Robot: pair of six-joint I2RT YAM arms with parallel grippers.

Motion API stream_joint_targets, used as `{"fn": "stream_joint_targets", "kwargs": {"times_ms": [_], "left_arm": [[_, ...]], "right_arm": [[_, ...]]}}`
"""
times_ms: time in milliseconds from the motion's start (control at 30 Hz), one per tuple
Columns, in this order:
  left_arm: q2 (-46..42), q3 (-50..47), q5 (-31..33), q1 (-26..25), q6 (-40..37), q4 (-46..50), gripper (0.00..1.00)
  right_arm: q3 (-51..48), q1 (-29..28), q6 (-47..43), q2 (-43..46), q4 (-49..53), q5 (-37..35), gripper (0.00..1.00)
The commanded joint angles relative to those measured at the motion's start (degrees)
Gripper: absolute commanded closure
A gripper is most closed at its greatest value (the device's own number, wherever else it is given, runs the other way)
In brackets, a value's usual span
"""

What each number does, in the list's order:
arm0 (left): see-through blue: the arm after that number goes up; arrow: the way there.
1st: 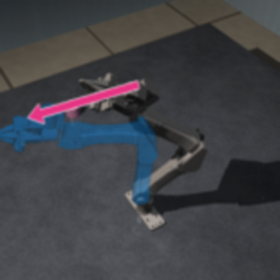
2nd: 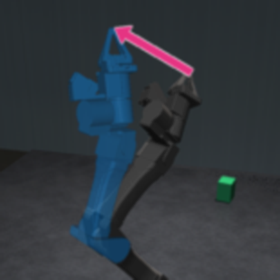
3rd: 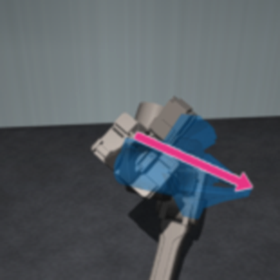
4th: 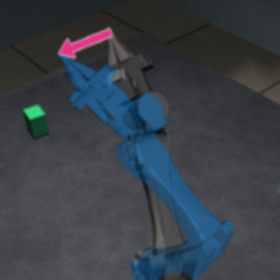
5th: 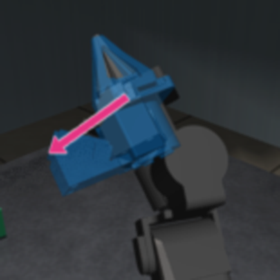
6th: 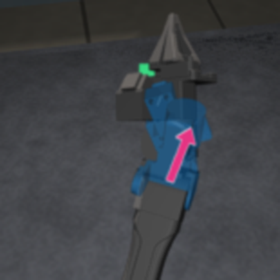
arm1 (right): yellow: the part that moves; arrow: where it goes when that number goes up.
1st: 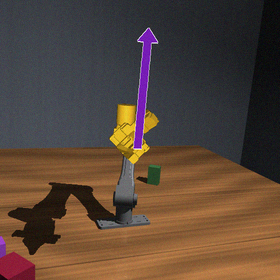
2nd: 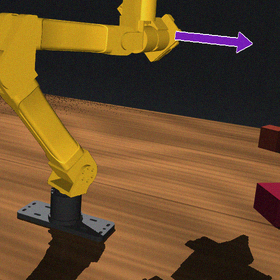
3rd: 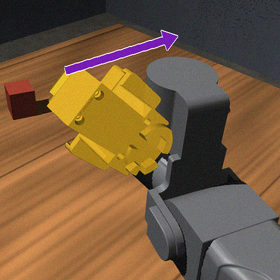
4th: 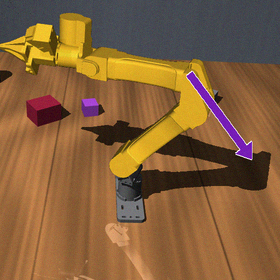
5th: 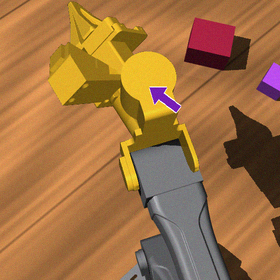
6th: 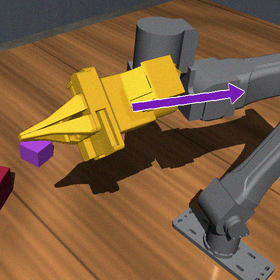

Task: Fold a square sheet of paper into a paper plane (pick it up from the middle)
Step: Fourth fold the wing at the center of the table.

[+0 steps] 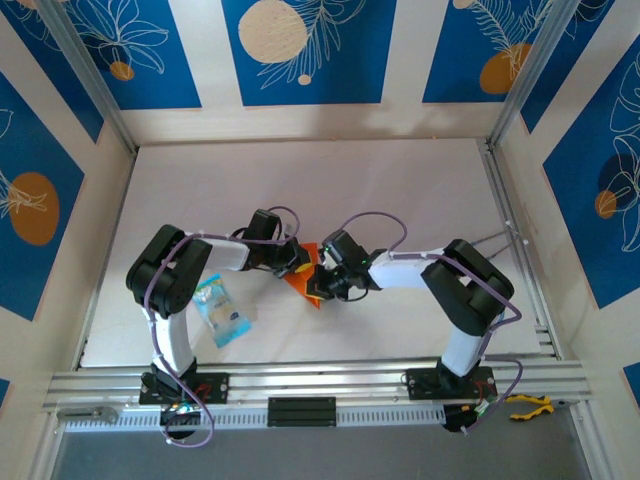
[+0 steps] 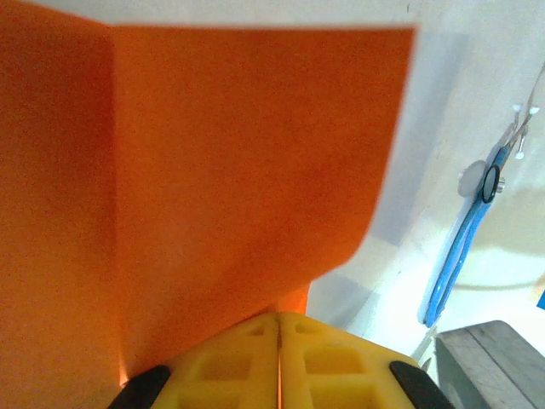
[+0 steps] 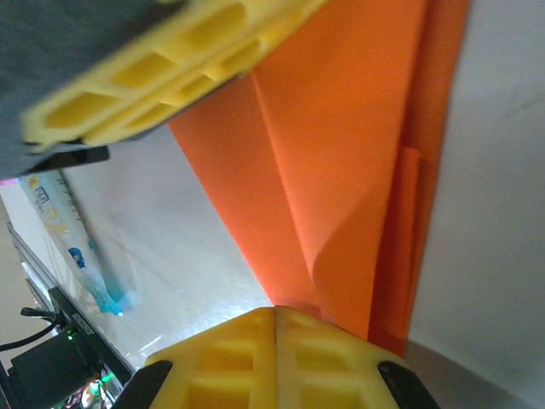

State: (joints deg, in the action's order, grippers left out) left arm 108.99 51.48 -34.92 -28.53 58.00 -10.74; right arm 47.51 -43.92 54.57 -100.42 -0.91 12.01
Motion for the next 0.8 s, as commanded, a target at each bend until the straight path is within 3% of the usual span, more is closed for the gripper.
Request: {"fn": "stream_joint_targets", "kwargs": {"times_ms": [0,767], "left_arm": [[1.1,-0.9,2.0,-0.3,-0.2,2.5,0.90],[1.0,-1.7,3.1,-0.2,0.5,2.2,0.90]], "right_arm": [[-3.3,-0.5,1.4,-0.1,-0.8,0.3,0.97],[-15.5,-3.1,3.3,8.4,-2.7,0.3,0.97]]}}
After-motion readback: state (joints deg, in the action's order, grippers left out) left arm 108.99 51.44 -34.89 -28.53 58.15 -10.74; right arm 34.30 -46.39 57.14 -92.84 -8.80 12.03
